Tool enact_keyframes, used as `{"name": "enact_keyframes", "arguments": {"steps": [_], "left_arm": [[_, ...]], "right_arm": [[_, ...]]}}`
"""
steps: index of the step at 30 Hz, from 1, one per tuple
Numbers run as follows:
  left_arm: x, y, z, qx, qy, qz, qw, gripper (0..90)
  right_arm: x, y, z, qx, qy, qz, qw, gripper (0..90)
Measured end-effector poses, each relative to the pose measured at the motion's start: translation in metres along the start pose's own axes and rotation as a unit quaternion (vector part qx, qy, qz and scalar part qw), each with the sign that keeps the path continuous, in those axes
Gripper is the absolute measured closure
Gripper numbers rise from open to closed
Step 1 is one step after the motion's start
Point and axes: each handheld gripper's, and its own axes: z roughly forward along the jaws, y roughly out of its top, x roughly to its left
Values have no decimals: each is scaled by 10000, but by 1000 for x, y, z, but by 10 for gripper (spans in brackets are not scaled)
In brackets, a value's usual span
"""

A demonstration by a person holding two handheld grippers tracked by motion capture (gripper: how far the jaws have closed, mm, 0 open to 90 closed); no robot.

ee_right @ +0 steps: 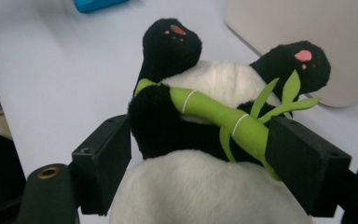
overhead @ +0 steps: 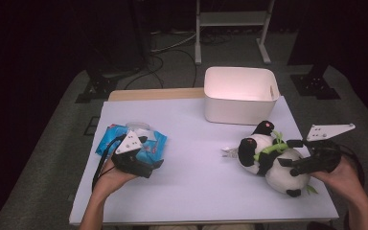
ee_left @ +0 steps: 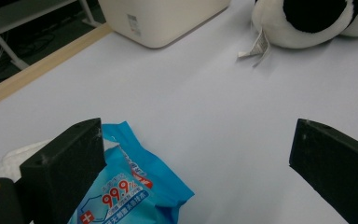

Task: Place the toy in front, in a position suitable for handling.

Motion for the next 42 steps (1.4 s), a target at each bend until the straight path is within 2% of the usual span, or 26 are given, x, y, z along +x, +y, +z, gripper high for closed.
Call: {"name": "enact_keyframes", "arguments": {"steps": [5, 14, 21, 27, 30, 31, 32, 35, 37, 39, 40, 42], "left_arm": [[1, -2, -2, 5, 37, -56, 10000, 27], [0, -3, -2, 61, -29, 44, 10000, 27], [-2, -3, -1, 85, -67, 53, 9999, 27], [-4, -4, 3, 150, -126, 65, 9998, 27], [-4, -4, 3, 182, -144, 74, 9997, 27], [-4, -5, 3, 195, -143, 73, 9997, 27], [-4, -5, 3, 195, -143, 73, 9997, 27], [-4, -5, 3, 202, -159, 74, 9996, 27], [-4, -6, 3, 187, -142, 70, 9997, 27], [-4, -6, 2, 204, -134, 70, 9997, 27], [-4, -6, 1, 204, -126, 47, 9997, 27], [-4, -6, 1, 201, -120, 49, 9997, 27]], "right_arm": [[-3, 0, 0, -34, 55, 30, 10000, 213], [-6, 2, -2, 54, 84, 32, 9999, 214], [-17, 4, -5, 269, 75, 63, 9996, 214], [-27, 5, 4, 531, 84, 57, 9985, 218], [-33, 5, 11, 629, 168, 63, 9979, 280], [-34, 5, 13, 662, 178, 64, 9976, 326], [-34, 5, 13, 662, 178, 64, 9976, 326], [-38, 5, 15, 714, 230, 83, 9972, 501], [-39, 6, 13, 652, 203, 46, 9977, 618], [-41, 6, 12, 618, 283, 55, 9977, 649], [-42, 6, 12, 626, 389, 33, 9973, 718], [-42, 6, 11, 602, 458, -7, 9971, 741]]}}
